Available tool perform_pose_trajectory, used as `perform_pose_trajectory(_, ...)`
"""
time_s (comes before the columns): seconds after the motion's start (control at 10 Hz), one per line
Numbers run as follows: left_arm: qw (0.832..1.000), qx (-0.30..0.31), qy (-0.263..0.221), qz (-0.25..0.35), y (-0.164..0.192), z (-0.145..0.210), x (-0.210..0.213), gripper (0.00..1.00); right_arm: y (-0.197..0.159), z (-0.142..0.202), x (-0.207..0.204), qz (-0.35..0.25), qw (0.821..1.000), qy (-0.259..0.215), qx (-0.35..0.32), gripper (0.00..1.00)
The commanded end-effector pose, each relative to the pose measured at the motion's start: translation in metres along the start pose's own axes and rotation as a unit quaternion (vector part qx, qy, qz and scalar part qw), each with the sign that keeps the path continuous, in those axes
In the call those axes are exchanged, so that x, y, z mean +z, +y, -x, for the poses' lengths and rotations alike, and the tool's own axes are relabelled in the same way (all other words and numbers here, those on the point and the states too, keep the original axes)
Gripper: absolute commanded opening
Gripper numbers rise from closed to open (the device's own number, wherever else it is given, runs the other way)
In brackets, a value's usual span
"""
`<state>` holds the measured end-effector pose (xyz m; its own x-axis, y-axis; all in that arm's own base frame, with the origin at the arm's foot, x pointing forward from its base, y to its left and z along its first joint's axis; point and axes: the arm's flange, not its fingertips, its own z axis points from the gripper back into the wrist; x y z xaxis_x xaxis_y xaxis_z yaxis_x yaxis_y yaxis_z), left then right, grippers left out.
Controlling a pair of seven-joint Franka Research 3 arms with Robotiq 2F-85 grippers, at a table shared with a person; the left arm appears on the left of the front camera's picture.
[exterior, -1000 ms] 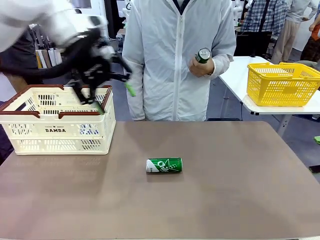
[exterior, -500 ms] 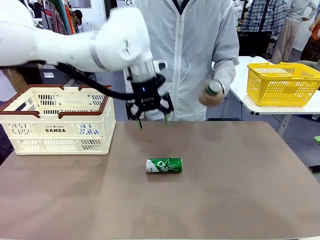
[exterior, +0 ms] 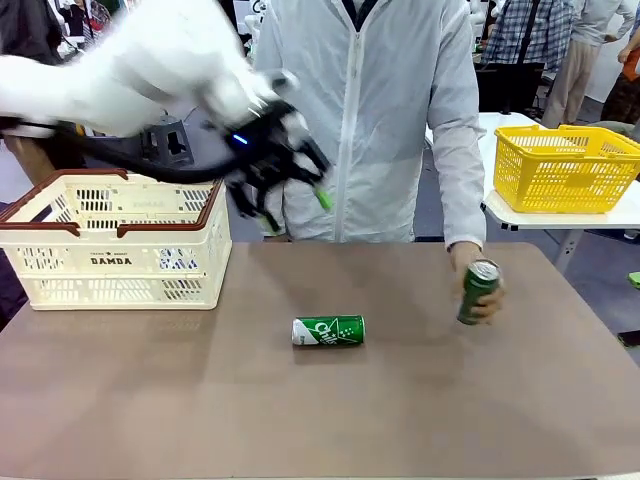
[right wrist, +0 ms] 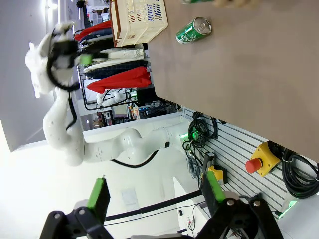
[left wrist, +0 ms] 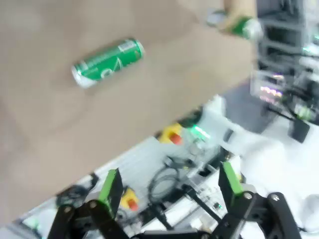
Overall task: Place the drinks into the Shopping basket.
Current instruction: Pick up one drink and place it into the Shopping basket.
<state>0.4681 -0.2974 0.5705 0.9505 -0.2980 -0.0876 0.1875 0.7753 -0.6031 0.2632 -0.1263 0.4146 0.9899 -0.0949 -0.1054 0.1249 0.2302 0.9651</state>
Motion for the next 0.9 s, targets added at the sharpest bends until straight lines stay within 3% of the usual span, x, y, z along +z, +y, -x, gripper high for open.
perform_pose_trajectory(0.0, 0.995, 0.077, -0.037, 0.060, 0.113, 0.122, 0.089, 1.00, 0.007, -0.001, 0.001, -0.010, 1.000, -0.006, -0.004, 1.00)
perform_pose_trajectory(0.2, 0.980, 0.125, -0.047, 0.145, 0.196, 0.177, 0.122, 1.00, 0.007, -0.001, 0.001, -0.010, 1.000, -0.006, -0.004, 1.00)
perform_pose_trajectory(0.4, 0.965, 0.120, -0.068, 0.224, 0.259, 0.216, 0.129, 1.00, 0.007, -0.001, 0.001, -0.010, 1.000, -0.006, -0.004, 1.00)
perform_pose_trajectory(0.5, 0.949, 0.113, -0.088, 0.279, 0.300, 0.236, 0.128, 1.00, 0.007, -0.001, 0.001, -0.010, 1.000, -0.006, -0.004, 1.00)
perform_pose_trajectory(0.6, 0.935, 0.120, -0.098, 0.320, 0.327, 0.245, 0.119, 1.00, 0.007, -0.001, 0.001, -0.010, 1.000, -0.006, -0.004, 1.00)
perform_pose_trajectory(0.8, 0.926, 0.129, -0.096, 0.342, 0.344, 0.241, 0.109, 1.00, 0.007, -0.001, 0.001, -0.010, 1.000, -0.006, -0.004, 1.00)
